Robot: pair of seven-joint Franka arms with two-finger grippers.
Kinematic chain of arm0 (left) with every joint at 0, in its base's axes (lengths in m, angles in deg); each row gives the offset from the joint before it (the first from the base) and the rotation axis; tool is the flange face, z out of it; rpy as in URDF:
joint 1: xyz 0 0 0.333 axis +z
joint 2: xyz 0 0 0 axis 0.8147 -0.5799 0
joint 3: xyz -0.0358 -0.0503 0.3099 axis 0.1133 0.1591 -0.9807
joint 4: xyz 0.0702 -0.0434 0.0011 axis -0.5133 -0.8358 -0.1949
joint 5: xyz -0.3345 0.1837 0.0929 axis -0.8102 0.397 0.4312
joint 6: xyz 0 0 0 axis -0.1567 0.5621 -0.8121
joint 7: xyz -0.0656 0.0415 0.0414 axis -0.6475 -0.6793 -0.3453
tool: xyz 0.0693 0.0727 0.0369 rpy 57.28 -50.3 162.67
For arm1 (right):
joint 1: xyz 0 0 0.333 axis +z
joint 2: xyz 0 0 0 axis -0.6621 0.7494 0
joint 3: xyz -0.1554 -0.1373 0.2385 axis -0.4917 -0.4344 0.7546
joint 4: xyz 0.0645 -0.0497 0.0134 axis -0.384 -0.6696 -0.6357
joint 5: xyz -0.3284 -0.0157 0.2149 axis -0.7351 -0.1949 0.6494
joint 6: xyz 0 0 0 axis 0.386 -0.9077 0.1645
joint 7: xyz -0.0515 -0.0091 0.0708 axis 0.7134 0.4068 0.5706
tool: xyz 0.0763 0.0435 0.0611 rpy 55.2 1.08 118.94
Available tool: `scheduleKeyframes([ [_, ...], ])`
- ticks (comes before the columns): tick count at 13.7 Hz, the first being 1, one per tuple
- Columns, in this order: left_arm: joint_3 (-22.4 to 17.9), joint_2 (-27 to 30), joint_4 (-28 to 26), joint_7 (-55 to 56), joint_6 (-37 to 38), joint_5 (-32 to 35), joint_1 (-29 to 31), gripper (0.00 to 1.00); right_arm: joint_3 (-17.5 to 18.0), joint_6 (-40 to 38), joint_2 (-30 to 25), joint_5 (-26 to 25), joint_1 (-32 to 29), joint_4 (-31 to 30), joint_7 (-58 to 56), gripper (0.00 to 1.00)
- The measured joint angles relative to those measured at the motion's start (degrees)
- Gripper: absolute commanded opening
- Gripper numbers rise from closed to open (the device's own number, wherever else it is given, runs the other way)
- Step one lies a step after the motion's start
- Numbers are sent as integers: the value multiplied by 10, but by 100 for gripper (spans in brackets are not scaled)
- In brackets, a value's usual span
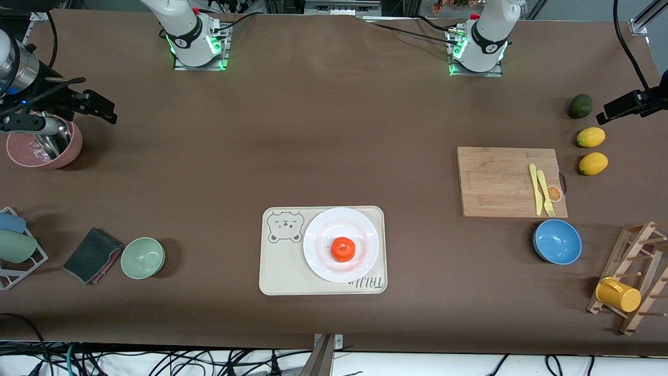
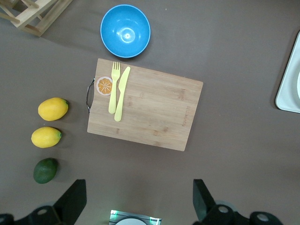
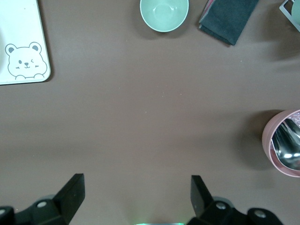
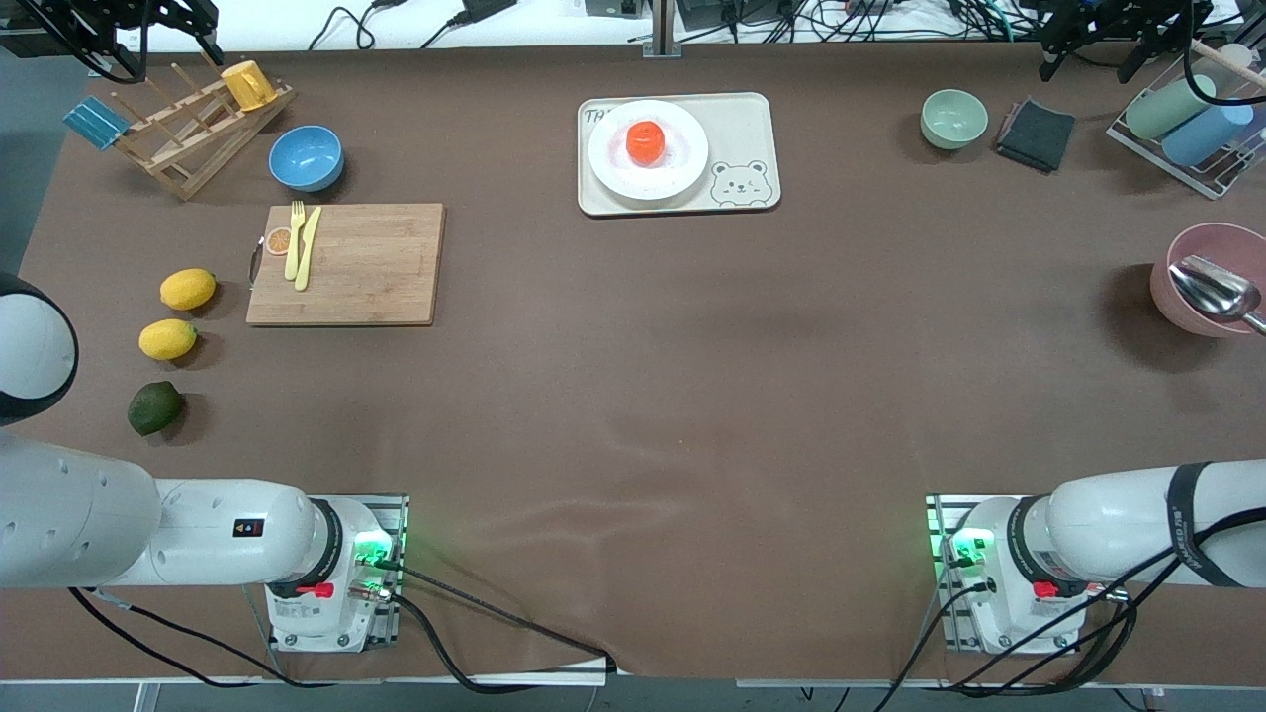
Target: Place orange and plate with both arms
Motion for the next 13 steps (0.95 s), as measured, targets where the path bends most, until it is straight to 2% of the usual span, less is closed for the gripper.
scheduleKeyframes([
  [13,0,0,0,0,0,0,6,100,8,9,11,0,1,1,0,100],
])
